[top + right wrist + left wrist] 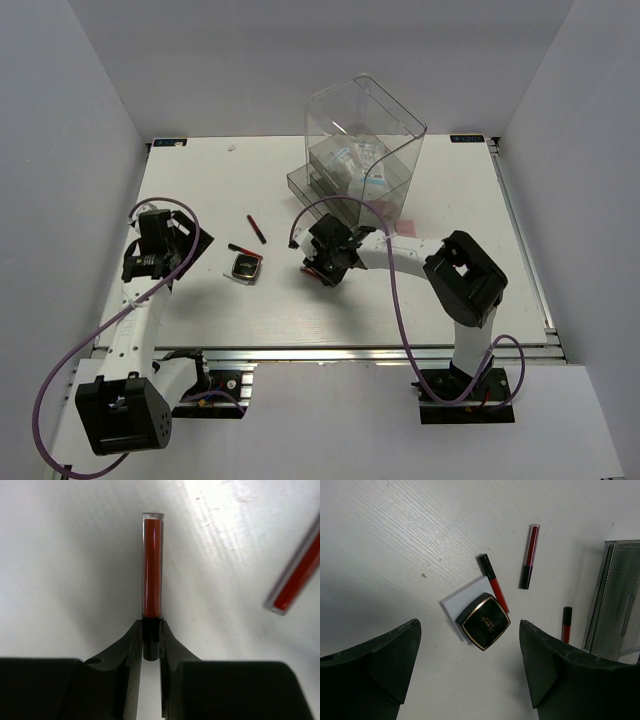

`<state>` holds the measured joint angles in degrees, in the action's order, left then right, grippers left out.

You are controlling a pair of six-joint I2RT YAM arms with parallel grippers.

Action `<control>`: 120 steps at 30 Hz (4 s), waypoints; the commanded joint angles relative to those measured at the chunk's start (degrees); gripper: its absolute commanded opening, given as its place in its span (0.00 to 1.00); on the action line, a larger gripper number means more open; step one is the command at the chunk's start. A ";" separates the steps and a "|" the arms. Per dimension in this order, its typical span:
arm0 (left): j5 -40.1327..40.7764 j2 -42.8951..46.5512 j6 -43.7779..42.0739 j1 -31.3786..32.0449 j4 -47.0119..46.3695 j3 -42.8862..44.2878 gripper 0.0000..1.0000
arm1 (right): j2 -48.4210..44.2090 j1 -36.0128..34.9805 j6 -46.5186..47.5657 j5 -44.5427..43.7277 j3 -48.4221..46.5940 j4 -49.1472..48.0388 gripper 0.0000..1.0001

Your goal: Organize the makeup

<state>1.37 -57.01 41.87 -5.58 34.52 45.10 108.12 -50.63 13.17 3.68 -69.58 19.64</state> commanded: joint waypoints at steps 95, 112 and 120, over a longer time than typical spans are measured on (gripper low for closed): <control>3.30 -53.12 5.42 9.98 8.99 32.33 0.08 | -22.68 11.61 2.12 11.52 -2.84 -14.63 0.89; -17.26 -38.96 15.35 12.87 -9.71 33.91 0.00 | -30.16 16.53 4.32 37.78 0.94 -17.80 0.76; -20.79 -44.49 17.28 17.97 -16.33 41.90 0.00 | -32.43 22.77 -0.42 41.93 1.29 -16.83 0.00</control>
<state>-16.47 -100.66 57.93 11.05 23.07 82.67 78.85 -29.08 14.61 42.98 -68.51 4.21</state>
